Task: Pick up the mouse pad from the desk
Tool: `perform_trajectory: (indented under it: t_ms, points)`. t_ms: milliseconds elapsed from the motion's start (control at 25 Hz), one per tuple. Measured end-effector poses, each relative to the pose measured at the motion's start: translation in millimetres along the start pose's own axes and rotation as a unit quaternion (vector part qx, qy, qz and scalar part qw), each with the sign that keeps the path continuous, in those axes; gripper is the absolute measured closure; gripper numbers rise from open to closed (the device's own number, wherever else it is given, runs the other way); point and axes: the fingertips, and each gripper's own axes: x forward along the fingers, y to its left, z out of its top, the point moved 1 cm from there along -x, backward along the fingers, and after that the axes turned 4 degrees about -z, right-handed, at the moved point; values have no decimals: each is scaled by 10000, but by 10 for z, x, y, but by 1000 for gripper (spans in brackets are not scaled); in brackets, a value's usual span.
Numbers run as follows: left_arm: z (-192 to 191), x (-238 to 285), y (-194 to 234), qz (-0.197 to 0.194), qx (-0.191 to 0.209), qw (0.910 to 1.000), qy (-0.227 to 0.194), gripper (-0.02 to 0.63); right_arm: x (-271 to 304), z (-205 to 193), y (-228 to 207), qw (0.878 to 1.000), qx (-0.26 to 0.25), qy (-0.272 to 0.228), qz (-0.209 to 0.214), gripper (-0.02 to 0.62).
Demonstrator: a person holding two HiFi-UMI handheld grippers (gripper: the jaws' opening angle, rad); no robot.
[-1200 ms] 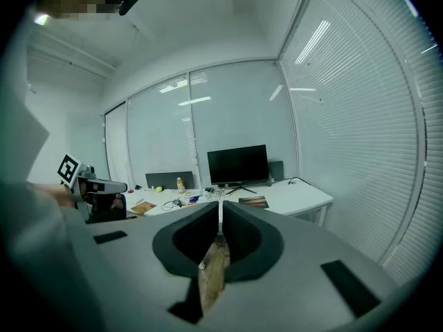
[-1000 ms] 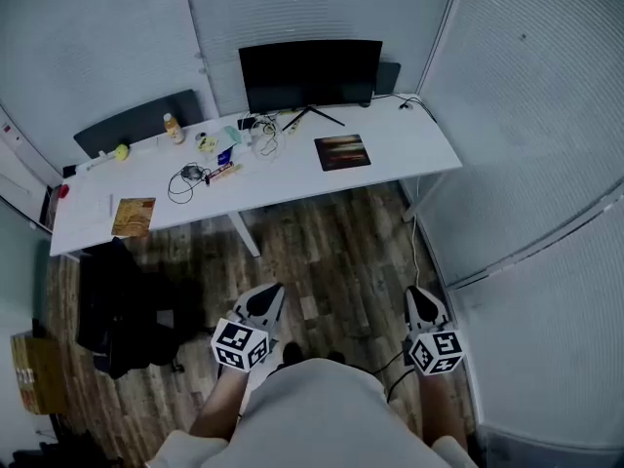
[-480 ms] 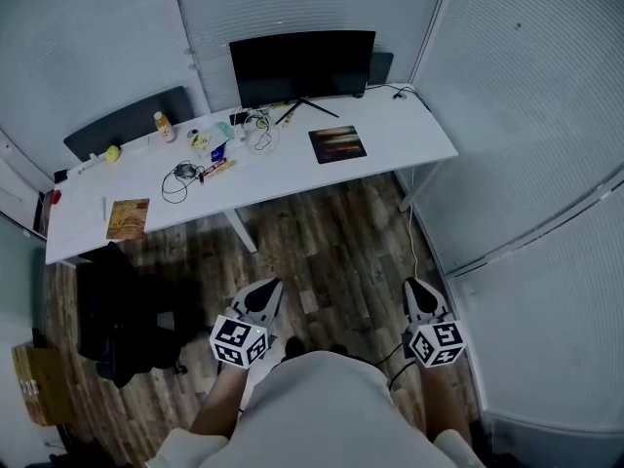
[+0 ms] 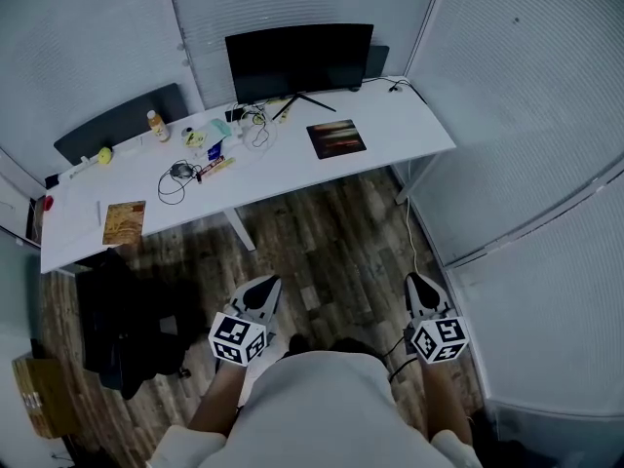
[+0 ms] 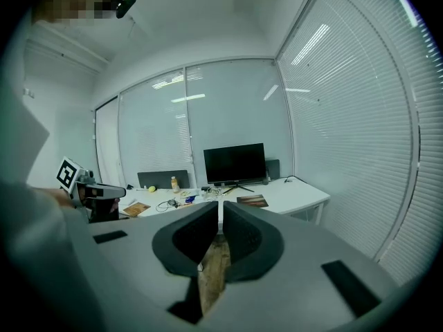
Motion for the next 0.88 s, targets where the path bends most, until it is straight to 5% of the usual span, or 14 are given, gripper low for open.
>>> perform_trajectory:
  t_ms: [880]
  points:
    - [10,101,420,103,-105,9999,62,591,451,-60,95,9998,27,213,41,554]
